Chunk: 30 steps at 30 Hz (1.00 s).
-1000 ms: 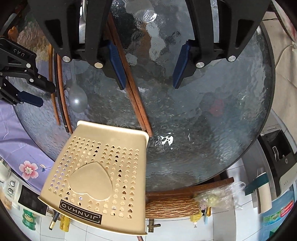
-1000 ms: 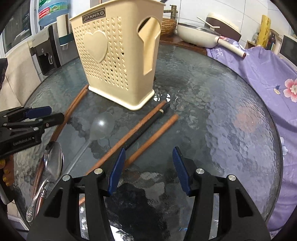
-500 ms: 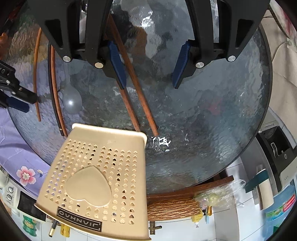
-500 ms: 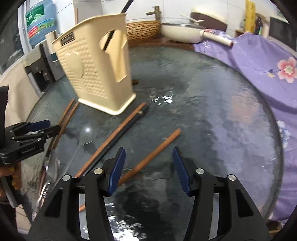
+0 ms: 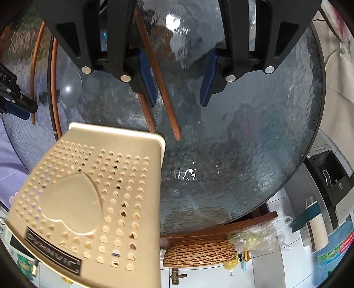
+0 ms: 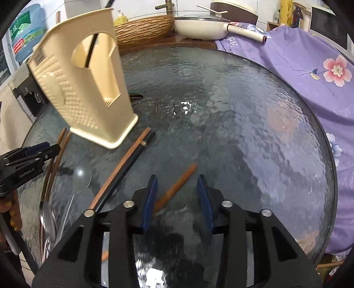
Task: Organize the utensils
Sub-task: 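Grasp another brown chopstick with the left tool while the right tool grasps a brown chopstick, then lift the chopstick with the left tool while the right tool lowers its chopstick into the holder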
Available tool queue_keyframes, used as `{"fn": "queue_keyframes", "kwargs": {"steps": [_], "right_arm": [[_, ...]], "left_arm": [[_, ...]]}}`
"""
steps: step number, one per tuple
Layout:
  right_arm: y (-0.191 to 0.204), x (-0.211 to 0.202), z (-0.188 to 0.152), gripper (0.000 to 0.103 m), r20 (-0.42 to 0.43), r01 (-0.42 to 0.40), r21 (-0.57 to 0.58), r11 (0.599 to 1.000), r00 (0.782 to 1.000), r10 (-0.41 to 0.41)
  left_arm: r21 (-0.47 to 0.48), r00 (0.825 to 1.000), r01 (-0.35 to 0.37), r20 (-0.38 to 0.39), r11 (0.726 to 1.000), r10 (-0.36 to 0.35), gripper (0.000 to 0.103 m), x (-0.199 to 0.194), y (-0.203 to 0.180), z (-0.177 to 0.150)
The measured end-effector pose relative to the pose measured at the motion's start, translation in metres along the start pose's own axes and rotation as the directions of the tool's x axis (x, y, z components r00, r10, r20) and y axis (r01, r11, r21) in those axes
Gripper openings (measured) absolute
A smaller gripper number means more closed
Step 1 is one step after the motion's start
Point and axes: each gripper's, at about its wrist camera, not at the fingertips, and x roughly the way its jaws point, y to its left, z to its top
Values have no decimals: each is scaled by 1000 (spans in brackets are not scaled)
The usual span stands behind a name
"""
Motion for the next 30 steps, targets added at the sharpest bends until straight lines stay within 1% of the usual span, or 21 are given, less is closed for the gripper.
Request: {"fn": "queue_keyframes", "kwargs": {"steps": [1, 3, 5, 11, 15, 24, 30], "right_arm": [[0, 3, 5, 35, -3, 1, 6, 1000, 1000, -1], [-1, 9, 14, 28, -6, 6, 19, 1000, 1000, -6], [-2, 14, 19, 25, -9, 0, 30, 1000, 1000, 0], [-2, 23, 28, 17, -17, -10, 42, 999, 1000, 11], [-4, 26, 31, 12, -22, -27, 69, 997, 999, 29], [-9, 32, 37, 10, -23, -67, 120, 990, 997, 70], [-13, 29, 35, 10, 8, -114, 136, 984, 993, 114]], "left_arm": [[-2, 1000, 0, -4, 1000, 0, 37, 2, 0, 3], [-6, 1000, -5, -8, 1000, 5, 32, 6, 0, 9], [-6, 1000, -5, -9, 1000, 4, 28, 8, 0, 12], [-3, 1000, -5, -8, 1000, 5, 18, 11, -2, 16], [-33, 1000, 0, -11, 999, 0, 10, 13, 3, 19], [-69, 1000, 14, 1, 998, -14, 7, 16, 9, 23], [-100, 999, 35, 3, 994, -35, 7, 16, 11, 21]]}}
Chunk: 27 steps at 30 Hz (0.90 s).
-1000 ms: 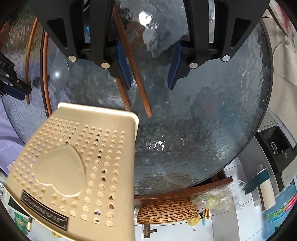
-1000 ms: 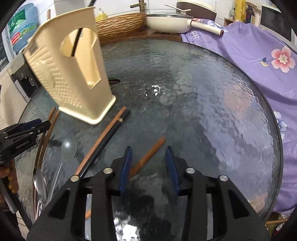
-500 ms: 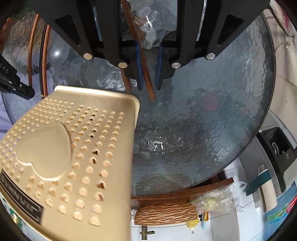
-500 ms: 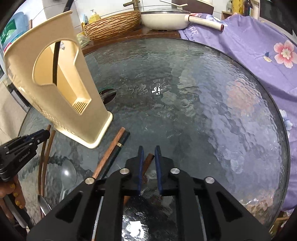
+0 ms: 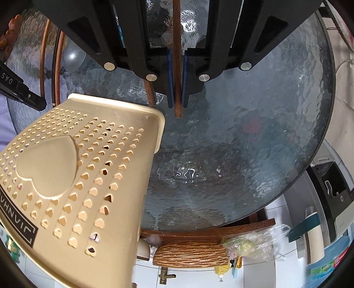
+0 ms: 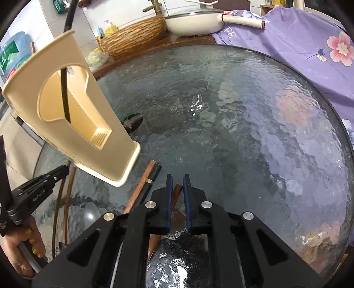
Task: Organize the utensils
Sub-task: 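Lift the chopstick with the left tool while the right tool lowers its chopstick into the holder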
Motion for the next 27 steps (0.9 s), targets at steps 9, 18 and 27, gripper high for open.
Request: {"fn": "queue_keyframes", "kwargs": {"steps": [9, 18, 27], "right_arm": [[-4, -26, 1, 10, 82, -64, -18, 998, 995, 65], [3, -86, -2, 9, 206, -146, -78, 986, 966, 159], [21, -156, 0, 9, 330, -177, -186, 967, 915, 231]], "left_arm": [[-17, 999, 37, 39, 999, -37, 7, -19, -1, -1], [4, 982, 92, 165, 996, -91, 7, -79, -3, 4], [29, 949, 137, 282, 990, -140, 6, -137, -7, 4]]}}
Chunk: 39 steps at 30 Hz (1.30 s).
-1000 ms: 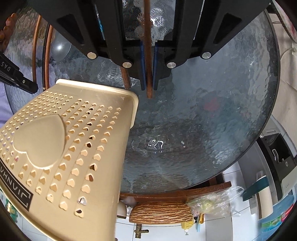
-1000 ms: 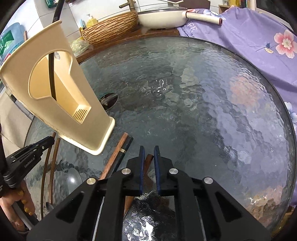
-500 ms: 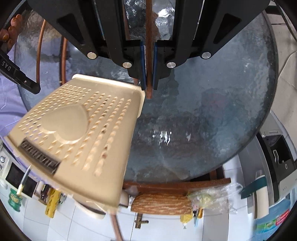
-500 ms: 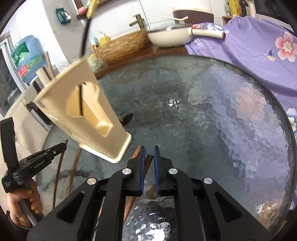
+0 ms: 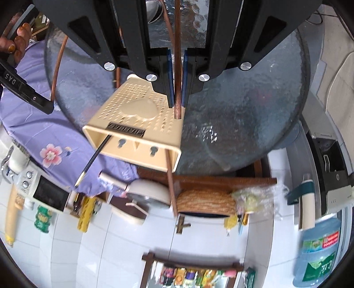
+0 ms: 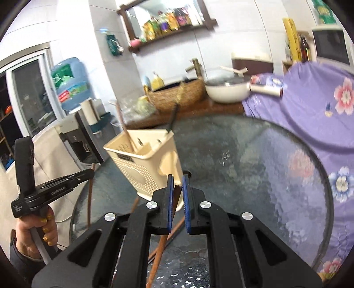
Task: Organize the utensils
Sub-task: 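Lift the chopstick with the left tool while the right tool lowers its chopstick into the holder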
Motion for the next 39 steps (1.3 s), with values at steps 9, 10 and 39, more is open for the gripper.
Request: {"fn": "queue_keyframes", "kwargs": {"steps": [9, 10, 39], "right_arm": [[20, -42, 18, 8, 61, -68, -60, 996, 996, 72], [21, -45, 20, 8, 65, -73, -63, 995, 995, 78], [44, -86, 101, 8, 147, -125, -102, 987, 979, 139]], "left_arm": [[24, 998, 33, 59, 999, -35, 6, -31, -7, 9], [26, 997, 40, 65, 999, -42, 6, -35, -8, 10], [75, 970, 107, 213, 991, -121, 6, -98, -35, 66]]}}
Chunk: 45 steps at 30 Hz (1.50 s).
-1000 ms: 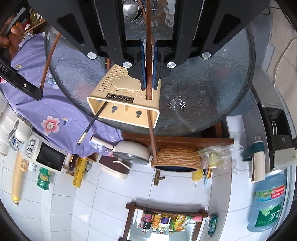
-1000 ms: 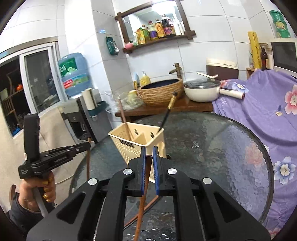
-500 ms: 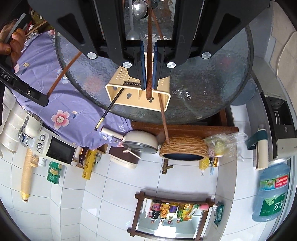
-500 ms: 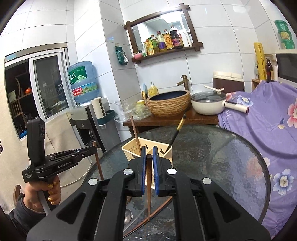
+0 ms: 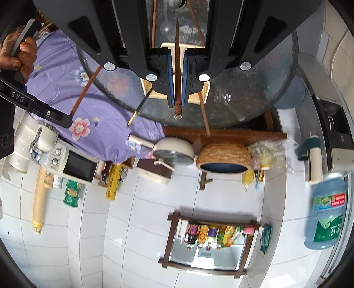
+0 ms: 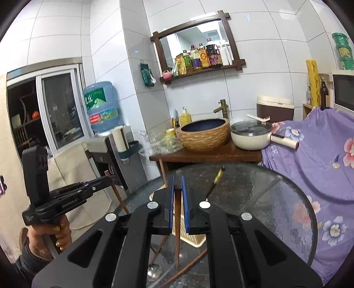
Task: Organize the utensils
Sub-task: 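Lift the chopstick with the left tool while the right tool lowers its chopstick into the holder, then open both tools to release the chopsticks into the holder and withdraw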
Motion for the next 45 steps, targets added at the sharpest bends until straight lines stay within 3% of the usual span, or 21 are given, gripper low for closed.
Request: {"fn": "queue_keyframes", "kwargs": {"steps": [8, 18, 24, 29, 45], "right_arm": [[15, -4, 63, 8, 112, 34, -15, 999, 993, -32], [26, 23, 96, 8, 214, 147, -9, 989, 967, -142], [18, 49, 74, 8, 203, 194, -6, 981, 961, -189], [-4, 74, 46, 8, 129, 194, 55, 979, 971, -200], [-35, 103, -4, 8, 15, 205, 150, 967, 978, -210]], "left_arm": [[-41, 988, -13, 151, 999, 19, 6, -25, 0, 68], [-139, 963, -130, 219, 982, 159, 6, 9, 17, 105], [-217, 959, -137, 216, 967, 184, 6, 40, 32, 89], [-253, 973, -126, 159, 959, 170, 6, 64, 41, 60], [-227, 988, -149, 7, 962, 155, 6, 108, 46, 4]]}}
